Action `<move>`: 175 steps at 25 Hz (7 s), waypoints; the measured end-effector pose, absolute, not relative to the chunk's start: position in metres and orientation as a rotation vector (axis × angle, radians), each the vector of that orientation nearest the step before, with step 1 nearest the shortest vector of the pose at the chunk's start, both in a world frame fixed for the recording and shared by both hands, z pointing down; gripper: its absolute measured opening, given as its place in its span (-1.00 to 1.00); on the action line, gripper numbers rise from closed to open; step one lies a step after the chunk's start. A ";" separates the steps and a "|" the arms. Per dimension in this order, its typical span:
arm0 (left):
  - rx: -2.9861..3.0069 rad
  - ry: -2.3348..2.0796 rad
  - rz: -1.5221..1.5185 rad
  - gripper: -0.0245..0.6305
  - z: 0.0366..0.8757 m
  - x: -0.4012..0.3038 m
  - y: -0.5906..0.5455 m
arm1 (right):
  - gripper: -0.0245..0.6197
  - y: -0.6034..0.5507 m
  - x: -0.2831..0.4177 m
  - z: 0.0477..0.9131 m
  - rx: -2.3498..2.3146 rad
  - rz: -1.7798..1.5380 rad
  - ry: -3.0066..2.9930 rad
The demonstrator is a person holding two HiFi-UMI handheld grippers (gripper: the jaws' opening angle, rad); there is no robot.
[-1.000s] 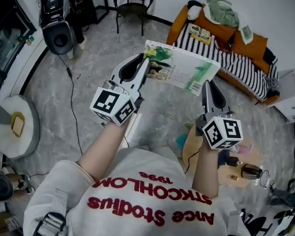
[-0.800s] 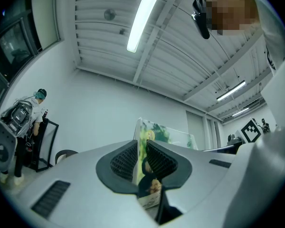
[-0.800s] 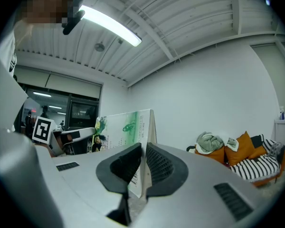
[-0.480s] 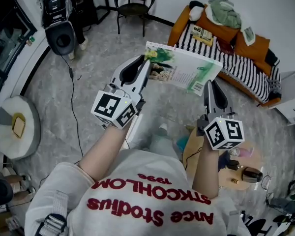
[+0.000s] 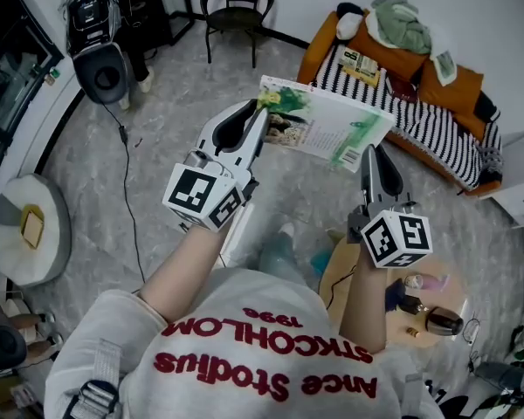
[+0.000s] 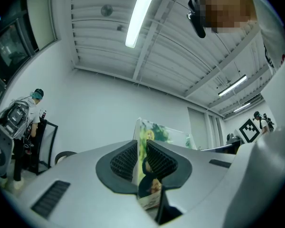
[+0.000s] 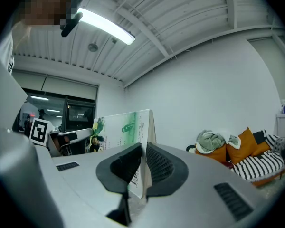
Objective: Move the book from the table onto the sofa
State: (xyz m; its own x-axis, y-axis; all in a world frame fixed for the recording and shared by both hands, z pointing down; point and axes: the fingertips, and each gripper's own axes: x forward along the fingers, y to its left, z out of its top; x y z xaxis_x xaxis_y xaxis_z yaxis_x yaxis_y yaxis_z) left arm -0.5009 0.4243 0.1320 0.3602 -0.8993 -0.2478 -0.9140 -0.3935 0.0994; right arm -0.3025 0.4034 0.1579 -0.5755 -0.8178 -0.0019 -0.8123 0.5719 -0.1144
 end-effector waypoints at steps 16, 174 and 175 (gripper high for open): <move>-2.588 1.663 0.394 -0.72 0.120 -0.446 0.264 | -0.74 0.252 -0.247 0.149 -1.457 -0.178 2.706; -3.034 1.138 0.473 -0.72 0.136 0.007 -0.620 | -0.74 -0.536 0.188 0.161 -1.938 -0.315 2.351; -3.037 1.144 0.457 -0.72 0.140 0.007 -0.624 | -0.74 -0.539 0.189 0.164 -1.938 -0.325 2.352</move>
